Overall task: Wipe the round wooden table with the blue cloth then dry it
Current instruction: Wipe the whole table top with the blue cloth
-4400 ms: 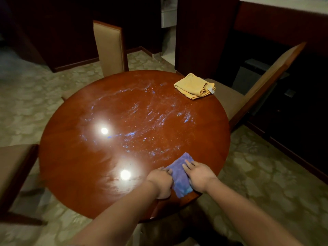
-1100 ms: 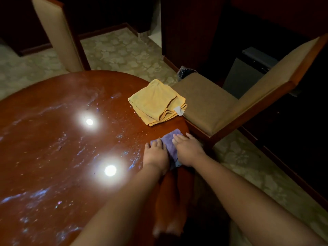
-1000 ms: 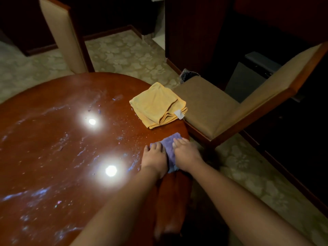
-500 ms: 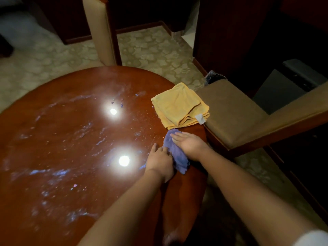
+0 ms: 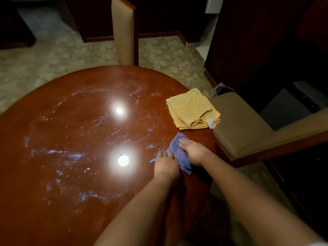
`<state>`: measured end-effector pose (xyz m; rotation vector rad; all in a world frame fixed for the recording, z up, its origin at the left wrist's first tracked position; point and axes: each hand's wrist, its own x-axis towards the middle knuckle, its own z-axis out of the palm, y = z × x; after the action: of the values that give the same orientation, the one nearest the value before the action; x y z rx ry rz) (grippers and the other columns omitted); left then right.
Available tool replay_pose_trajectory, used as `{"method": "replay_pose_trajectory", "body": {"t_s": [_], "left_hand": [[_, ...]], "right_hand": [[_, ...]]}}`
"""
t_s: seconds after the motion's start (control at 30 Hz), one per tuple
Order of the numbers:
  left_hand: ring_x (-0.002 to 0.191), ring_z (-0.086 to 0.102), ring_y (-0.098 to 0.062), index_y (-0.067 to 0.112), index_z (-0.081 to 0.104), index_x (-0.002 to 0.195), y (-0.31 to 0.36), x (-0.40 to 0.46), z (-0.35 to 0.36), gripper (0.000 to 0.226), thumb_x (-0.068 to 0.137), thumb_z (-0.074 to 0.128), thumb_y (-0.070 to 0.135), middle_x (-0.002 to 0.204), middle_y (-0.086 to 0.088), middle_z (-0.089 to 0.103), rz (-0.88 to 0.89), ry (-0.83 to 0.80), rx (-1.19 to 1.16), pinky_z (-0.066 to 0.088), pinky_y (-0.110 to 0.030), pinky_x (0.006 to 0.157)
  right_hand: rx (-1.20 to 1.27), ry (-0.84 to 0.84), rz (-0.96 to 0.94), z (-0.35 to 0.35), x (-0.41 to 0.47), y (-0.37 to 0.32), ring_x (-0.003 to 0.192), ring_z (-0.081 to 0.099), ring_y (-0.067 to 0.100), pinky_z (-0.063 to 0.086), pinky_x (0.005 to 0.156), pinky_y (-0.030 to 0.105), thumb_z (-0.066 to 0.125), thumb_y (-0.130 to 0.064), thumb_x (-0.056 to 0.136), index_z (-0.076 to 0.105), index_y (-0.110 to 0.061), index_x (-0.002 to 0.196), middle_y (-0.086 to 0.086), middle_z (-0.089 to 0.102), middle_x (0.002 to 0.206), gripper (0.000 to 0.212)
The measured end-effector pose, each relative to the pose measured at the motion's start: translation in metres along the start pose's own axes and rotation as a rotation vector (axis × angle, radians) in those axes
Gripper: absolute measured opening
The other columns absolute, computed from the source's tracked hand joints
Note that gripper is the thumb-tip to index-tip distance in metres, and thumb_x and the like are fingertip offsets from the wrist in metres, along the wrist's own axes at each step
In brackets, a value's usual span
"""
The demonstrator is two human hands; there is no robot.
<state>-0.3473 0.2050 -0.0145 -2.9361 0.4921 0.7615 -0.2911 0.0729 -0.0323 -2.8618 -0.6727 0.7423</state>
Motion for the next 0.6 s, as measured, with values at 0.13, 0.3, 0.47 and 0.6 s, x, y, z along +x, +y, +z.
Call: {"method": "replay_pose_trajectory", "body": {"t_s": [0.13, 0.3, 0.47, 0.6], "left_hand": [[0.141, 0.028, -0.026, 0.018, 0.023, 0.150, -0.001, -0.004, 0.006, 0.057, 0.097, 0.038, 0.034, 0.157, -0.008, 0.018, -0.027, 0.038, -0.130, 0.009, -0.044, 0.117], [0.146, 0.013, -0.025, 0.018, 0.010, 0.153, 0.009, -0.002, 0.006, 0.062, 0.098, 0.033, 0.035, 0.159, -0.009, 0.010, -0.133, 0.069, -0.130, -0.001, -0.043, 0.119], [0.147, 0.007, -0.026, 0.011, 0.007, 0.153, 0.012, 0.008, 0.001, 0.063, 0.099, 0.028, 0.036, 0.160, -0.012, 0.004, -0.331, 0.071, -0.188, 0.001, -0.040, 0.119], [0.146, 0.015, -0.026, 0.013, 0.023, 0.151, 0.021, 0.010, 0.005, 0.062, 0.095, 0.035, 0.039, 0.158, -0.011, 0.017, -0.426, 0.149, -0.285, 0.006, -0.039, 0.120]], "right_hand": [[0.003, 0.063, 0.044, 0.004, 0.006, -0.001, 0.147, 0.011, 0.017, 0.016, 0.119, 0.036, 0.031, -0.022, 0.103, 0.024, -0.011, 0.151, 0.003, 0.013, 0.160, 0.050], [-0.113, 0.042, -0.111, 0.002, 0.012, 0.012, 0.148, 0.006, 0.017, 0.001, 0.116, 0.024, 0.031, -0.029, 0.104, 0.015, -0.008, 0.152, 0.007, 0.008, 0.161, 0.055], [-0.253, 0.052, -0.329, -0.014, 0.055, 0.011, 0.148, 0.006, 0.018, -0.001, 0.117, 0.025, 0.029, -0.029, 0.104, 0.015, -0.005, 0.152, 0.011, 0.008, 0.160, 0.055], [-0.314, 0.058, -0.395, -0.014, 0.047, 0.014, 0.147, 0.011, 0.019, 0.003, 0.116, 0.026, 0.030, -0.029, 0.103, 0.018, -0.004, 0.151, 0.012, 0.014, 0.159, 0.055]]}}
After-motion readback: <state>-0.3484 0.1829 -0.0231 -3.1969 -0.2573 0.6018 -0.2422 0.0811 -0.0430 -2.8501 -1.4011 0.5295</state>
